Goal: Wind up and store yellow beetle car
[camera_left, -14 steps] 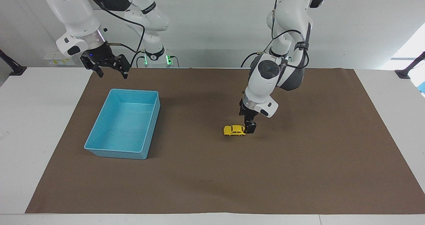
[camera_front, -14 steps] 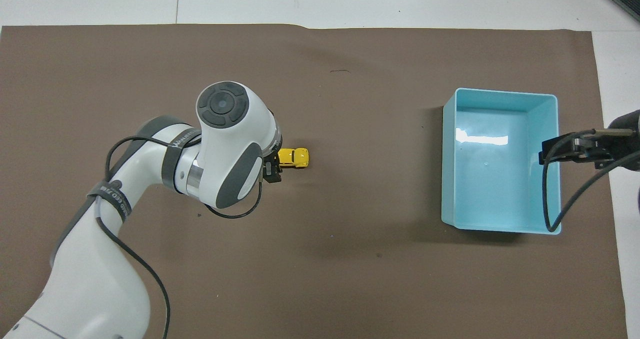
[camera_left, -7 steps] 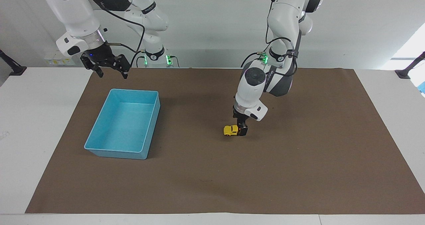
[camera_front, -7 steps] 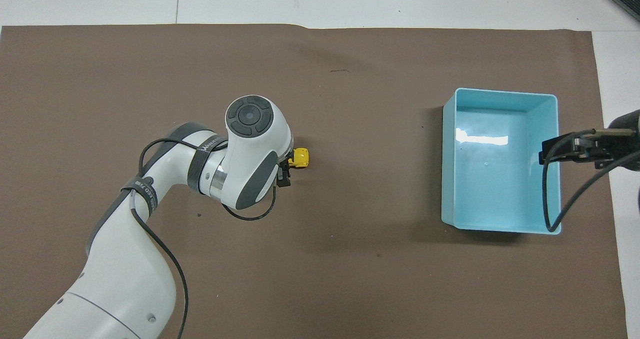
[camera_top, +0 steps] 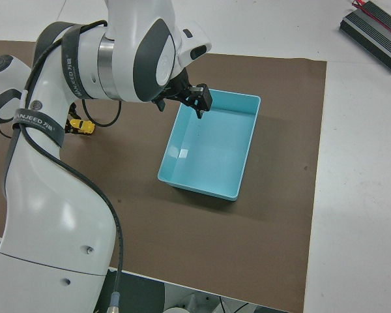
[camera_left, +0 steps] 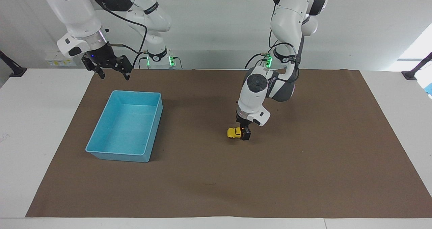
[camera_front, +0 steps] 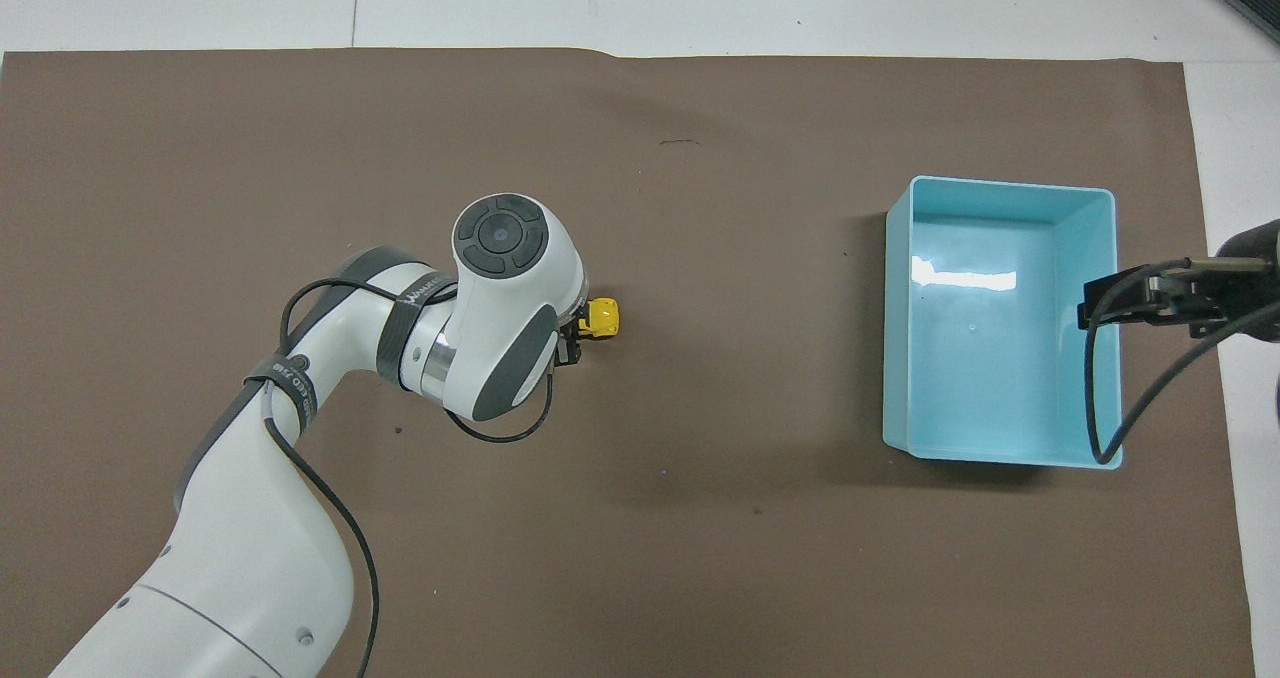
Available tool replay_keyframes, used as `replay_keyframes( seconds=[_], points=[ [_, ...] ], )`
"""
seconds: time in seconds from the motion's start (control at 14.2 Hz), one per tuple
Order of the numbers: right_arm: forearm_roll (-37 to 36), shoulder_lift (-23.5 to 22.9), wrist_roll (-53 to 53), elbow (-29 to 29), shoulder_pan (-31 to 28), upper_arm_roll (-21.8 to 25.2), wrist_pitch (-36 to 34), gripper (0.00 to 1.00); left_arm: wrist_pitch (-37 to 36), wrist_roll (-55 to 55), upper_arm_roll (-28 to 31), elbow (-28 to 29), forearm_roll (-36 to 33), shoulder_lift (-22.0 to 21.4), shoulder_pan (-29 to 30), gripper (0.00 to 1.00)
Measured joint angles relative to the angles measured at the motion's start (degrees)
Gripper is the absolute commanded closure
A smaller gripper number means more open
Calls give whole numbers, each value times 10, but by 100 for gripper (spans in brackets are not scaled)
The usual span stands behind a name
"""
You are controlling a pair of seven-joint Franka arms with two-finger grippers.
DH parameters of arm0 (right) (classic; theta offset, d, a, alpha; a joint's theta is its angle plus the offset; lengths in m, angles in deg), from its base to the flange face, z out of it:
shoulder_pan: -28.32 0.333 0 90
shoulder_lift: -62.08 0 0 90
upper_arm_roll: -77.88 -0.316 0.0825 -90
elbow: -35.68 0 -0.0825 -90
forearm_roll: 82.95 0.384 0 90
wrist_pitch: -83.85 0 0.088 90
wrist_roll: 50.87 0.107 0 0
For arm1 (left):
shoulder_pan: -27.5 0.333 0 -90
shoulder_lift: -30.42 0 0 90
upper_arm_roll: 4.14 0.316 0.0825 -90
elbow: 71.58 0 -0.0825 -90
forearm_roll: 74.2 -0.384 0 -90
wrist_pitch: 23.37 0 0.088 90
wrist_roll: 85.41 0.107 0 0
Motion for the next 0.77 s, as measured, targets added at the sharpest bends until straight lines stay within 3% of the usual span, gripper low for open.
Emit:
replay_keyframes(
  seconds=[0.42, 0.77],
  points=[
    [0, 0, 0, 0, 0, 0, 0, 0, 0, 40, 5, 13, -1, -9, 4, 81],
    [0, 0, 0, 0, 0, 0, 0, 0, -5, 81, 6, 39, -1, -27, 41, 80]
  ],
)
